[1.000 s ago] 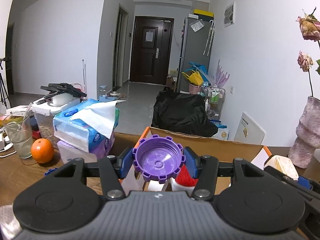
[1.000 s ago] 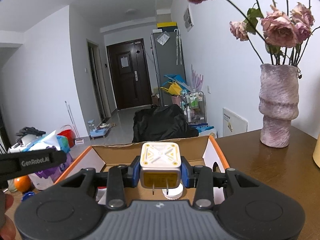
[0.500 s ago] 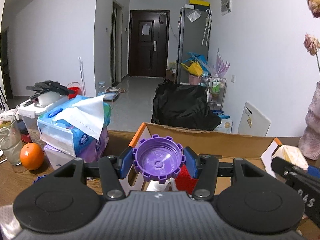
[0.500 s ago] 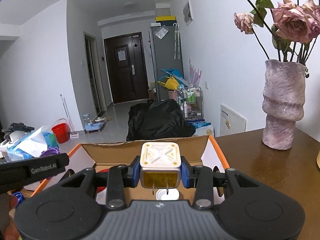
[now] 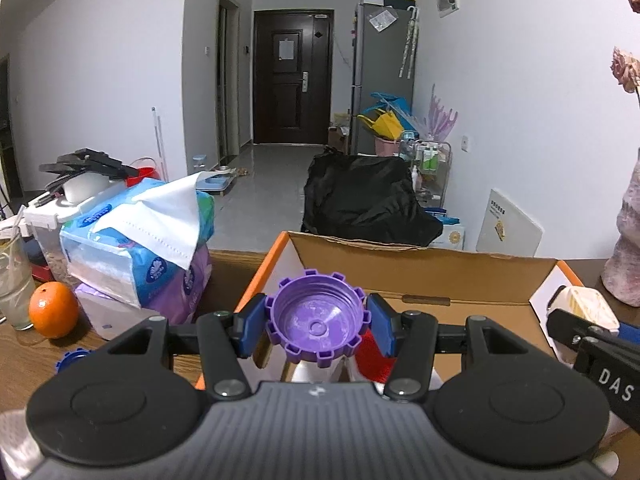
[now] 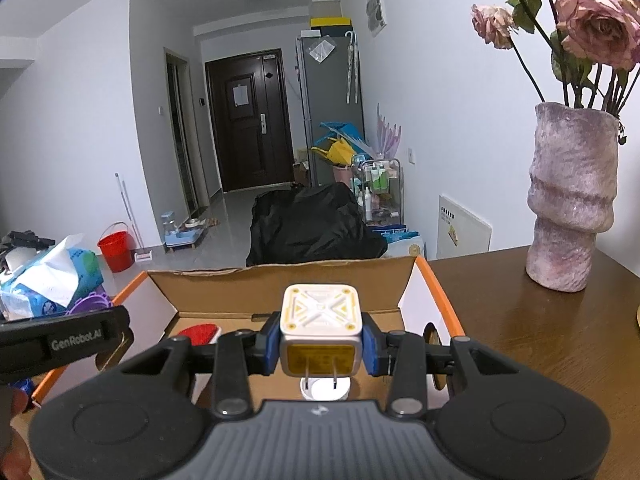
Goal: Organize rigid objects
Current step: 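Open both grippers to drop the plug adapter and purple cap into the box, then move both tools back from the box toward the table objects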
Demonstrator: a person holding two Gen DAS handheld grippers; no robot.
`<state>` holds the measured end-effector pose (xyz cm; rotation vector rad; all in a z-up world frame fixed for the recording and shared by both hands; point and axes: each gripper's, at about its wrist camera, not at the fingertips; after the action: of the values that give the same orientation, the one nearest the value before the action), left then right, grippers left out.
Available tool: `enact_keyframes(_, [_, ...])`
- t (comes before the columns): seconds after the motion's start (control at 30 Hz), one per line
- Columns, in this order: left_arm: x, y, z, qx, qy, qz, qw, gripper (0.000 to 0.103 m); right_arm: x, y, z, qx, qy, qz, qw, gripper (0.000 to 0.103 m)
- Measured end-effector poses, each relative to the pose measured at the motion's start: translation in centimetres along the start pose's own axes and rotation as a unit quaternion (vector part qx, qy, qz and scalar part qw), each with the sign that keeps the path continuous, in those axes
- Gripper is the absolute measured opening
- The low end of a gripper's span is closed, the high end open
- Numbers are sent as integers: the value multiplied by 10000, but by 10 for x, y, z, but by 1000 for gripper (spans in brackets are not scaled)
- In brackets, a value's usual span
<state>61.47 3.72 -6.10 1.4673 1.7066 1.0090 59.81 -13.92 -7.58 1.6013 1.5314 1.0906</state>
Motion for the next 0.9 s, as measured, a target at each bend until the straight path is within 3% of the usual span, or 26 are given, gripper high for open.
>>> enact_keyframes(0.13, [-2, -2, 2, 45, -2, 125, 9999, 56, 1, -3, 4, 123, 2, -98, 9999, 38])
enact_keyframes(0.17, [-2, -2, 1, 57, 6, 136, 9999, 59, 2, -3, 4, 151, -14, -116, 9998, 38])
enact_keyframes(0.2, [-2, -2, 0, 66, 17, 142, 9999, 67, 2, -4, 3, 145, -45, -121, 9998, 44])
enact_keyframes(0.23, [0, -2, -2, 28, 19, 146, 9999, 72, 3, -4, 2, 152, -70, -128, 9998, 61])
enact_keyframes(0.27, [2, -1, -6, -48, 32, 144, 9999, 84, 3, -3, 0, 136, -79, -135, 9998, 72])
enact_keyframes(0.3, [4, -1, -10, -99, 76, 140, 9998, 95, 4, -3, -2, 80, -89, -152, 9998, 91])
enact_keyframes(0.33, [6, 0, -13, -158, 139, 127, 9997, 99, 5, -3, -5, 8, -111, -177, 9998, 99])
enact_keyframes(0.43, [10, 1, -20, -279, 167, 81, 9994, 103, 7, -2, -10, -134, -165, -214, 9995, 103])
enact_keyframes(0.9, [10, 1, -34, -339, 372, 73, 9987, 103, 9, 1, -21, -145, -127, -210, 9996, 103])
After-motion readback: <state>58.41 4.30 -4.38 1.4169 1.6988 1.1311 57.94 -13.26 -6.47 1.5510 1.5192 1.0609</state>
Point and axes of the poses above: each gripper's, at about its wrist camera, not at the fingertips, and z roughly the way its jaws point, x to its left, y to its top, and after that the axes turned 3 degrees about y, right-handed
